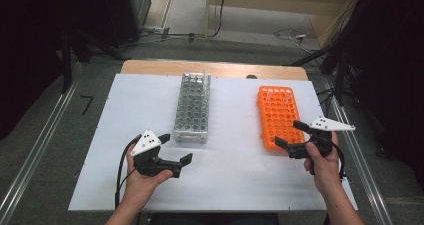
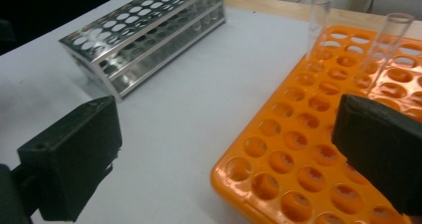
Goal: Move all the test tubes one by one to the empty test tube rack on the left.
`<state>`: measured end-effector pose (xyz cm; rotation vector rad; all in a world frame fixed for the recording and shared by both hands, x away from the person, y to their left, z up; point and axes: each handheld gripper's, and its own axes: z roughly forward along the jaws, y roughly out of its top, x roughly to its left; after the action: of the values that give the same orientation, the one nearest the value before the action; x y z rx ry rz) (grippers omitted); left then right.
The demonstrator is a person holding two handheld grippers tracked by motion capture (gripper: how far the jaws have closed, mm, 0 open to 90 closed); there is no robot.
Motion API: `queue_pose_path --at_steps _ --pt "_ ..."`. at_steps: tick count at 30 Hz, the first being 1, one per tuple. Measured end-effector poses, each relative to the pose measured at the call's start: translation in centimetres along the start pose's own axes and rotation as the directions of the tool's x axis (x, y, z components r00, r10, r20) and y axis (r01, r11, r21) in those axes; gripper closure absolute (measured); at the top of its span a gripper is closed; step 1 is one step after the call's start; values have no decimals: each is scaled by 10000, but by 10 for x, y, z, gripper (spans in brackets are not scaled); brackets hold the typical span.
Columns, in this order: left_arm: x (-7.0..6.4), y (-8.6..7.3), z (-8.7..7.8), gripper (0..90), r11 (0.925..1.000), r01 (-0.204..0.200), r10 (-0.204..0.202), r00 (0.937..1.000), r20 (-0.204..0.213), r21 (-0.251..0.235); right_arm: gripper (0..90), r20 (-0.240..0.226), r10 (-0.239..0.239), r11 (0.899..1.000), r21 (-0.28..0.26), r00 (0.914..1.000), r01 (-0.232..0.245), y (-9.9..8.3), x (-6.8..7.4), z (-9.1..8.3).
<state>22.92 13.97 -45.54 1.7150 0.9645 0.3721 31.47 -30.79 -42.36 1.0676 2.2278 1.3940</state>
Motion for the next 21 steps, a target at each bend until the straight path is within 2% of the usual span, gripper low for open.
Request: queue_pose_path --at_steps 4,8,10,13,19,21 --pt "-1 0 1 0 10000 -9 9 10000 -33 2 0 212 56 9998 -169 9998 -53 9 -9 4" --pt "-1 0 1 0 10000 -12 12 10000 -24 1 61 963 216 9994 -298 9951 -189 18 -19 10" --pt "-1 0 2 0 10000 15 -15 10000 -13 8 129 1436 360 9991 -291 9890 -322 21 -24 14" --pt "0 -1 2 0 10000 24 -24 10000 -3 13 220 1906 663 9974 -388 9794 -599 23 -32 20" --pt "1 -2 3 0 9999 123 -123 9999 2 38 409 2325 881 9960 -30 9686 -898 26 -49 39" --pt "1 -3 3 0 9999 78 -78 10000 31 92 439 2433 984 9944 132 9649 -1048 27 -54 46"
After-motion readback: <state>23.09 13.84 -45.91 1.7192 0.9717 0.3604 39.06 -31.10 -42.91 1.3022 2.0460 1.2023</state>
